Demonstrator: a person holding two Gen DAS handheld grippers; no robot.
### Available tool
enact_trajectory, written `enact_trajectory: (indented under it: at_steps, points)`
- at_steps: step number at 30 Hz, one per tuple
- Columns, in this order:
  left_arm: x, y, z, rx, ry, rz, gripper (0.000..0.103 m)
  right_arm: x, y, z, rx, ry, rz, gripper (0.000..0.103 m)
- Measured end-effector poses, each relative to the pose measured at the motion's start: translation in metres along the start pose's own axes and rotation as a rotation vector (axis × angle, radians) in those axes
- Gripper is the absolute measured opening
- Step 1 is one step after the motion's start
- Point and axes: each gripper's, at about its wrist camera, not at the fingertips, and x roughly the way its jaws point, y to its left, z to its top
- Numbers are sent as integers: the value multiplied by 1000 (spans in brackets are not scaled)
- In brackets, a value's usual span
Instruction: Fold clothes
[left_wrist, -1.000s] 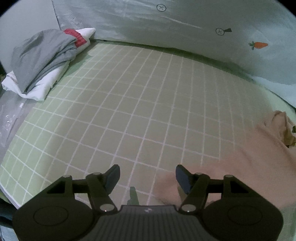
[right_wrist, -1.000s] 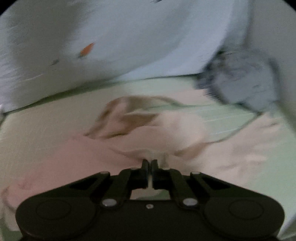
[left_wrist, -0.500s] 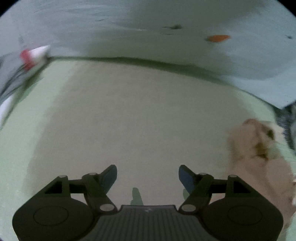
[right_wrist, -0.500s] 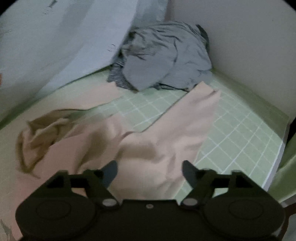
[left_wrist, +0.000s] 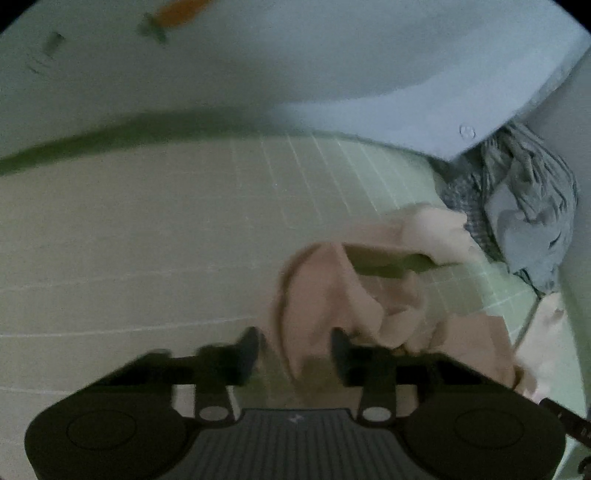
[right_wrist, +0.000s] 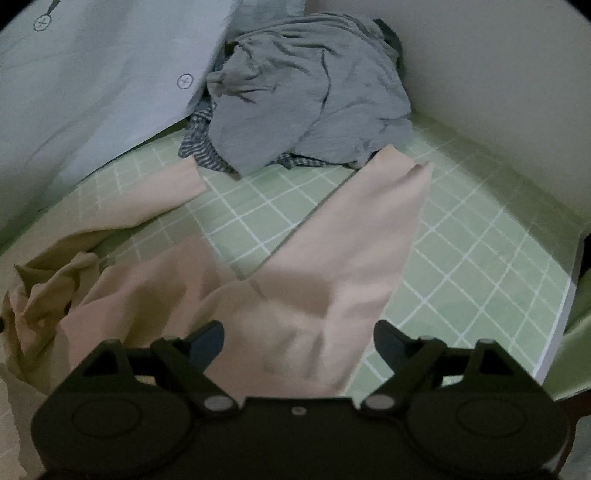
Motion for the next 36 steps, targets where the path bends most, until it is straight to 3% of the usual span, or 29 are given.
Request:
enact_trajectory:
  at_steps: [2, 7, 11, 15, 22, 23, 24, 26, 28, 30, 36]
  points:
    - [10, 0, 4, -3, 23, 1, 8, 0, 0, 0, 2, 3, -14, 89]
    - [5, 19, 2, -42, -29, 8, 5, -6, 1, -8, -12, 6, -40, 89]
    - [-22, 56, 0, -117, -119, 108, 5, -10, 5, -18, -25, 17, -35, 89]
    - [-61, 121, -8, -269, -196, 226, 5, -16, 16, -27, -44, 25, -10, 89]
    - [-143, 231, -71, -516, -255, 431, 6, -29, 66, -45, -116, 27, 74, 89]
    - [-154, 241, -82, -544, -258, 454, 9, -31, 76, -48, -128, 30, 90, 89]
    - [-166, 248, -94, -557, -256, 475, 22, -33, 88, -52, -142, 30, 107, 89]
    - [-183, 254, -116, -561, -253, 479, 36, -39, 115, -58, -180, 22, 144, 89]
    - [-197, 257, -139, -554, -237, 488, 40, -47, 143, -67, -227, 9, 181, 89]
    - [-207, 259, -159, -536, -208, 513, 57, -56, 173, -78, -281, -12, 215, 89]
    - [-220, 268, -211, -470, -127, 543, 76, -87, 252, -118, -399, -79, 273, 87]
